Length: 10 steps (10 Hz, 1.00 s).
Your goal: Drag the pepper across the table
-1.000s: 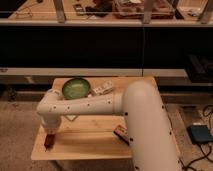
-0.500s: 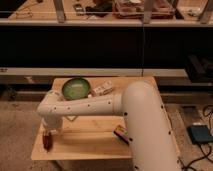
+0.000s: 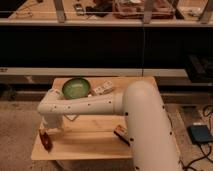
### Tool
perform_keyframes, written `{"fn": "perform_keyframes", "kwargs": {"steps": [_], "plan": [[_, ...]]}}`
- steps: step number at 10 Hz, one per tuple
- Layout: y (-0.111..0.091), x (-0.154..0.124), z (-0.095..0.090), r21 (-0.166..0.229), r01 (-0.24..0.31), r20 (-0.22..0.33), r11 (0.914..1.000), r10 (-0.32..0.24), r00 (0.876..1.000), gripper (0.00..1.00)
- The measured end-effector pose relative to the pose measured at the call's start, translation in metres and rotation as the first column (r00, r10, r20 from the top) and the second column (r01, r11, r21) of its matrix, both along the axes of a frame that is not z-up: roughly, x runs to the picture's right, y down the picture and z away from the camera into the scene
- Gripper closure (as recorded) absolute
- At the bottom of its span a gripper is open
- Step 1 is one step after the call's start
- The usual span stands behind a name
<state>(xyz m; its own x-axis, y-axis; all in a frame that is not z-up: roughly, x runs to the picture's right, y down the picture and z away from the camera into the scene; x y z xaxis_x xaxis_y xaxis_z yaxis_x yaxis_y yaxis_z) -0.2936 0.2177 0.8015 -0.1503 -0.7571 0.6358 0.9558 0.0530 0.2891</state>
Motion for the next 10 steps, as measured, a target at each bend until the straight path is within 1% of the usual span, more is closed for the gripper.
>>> {"fn": "perform_keyframes", "kwargs": {"steps": [2, 3, 4, 5, 6, 7, 8, 9, 10], "plan": [[-0.002, -0.003, -0.004, -0.005, -0.015, 0.016, 0.9999, 0.015, 1.000, 0.34], [-0.004, -0.006, -0.008, -0.001, -0.016, 0.039, 0.9999, 0.016, 0.999, 0.34], [-0.002, -0.011, -0.013, 0.009, 0.002, 0.077, 1.0000, -0.003, 0.997, 0.34], [0.000, -0.015, -0.018, 0.017, 0.016, 0.102, 0.9997, -0.017, 0.995, 0.34], [0.002, -0.022, -0.024, 0.027, 0.032, 0.138, 0.9991, -0.036, 0.990, 0.34], [0.003, -0.027, -0.032, 0.043, 0.052, 0.184, 0.9977, -0.059, 0.981, 0.34], [0.003, -0.030, -0.037, 0.051, 0.064, 0.212, 0.9967, -0.073, 0.975, 0.34], [0.004, -0.032, -0.040, 0.054, 0.072, 0.228, 0.9960, -0.082, 0.970, 0.34], [0.003, -0.032, -0.040, 0.054, 0.071, 0.228, 0.9960, -0.082, 0.970, 0.34]]}}
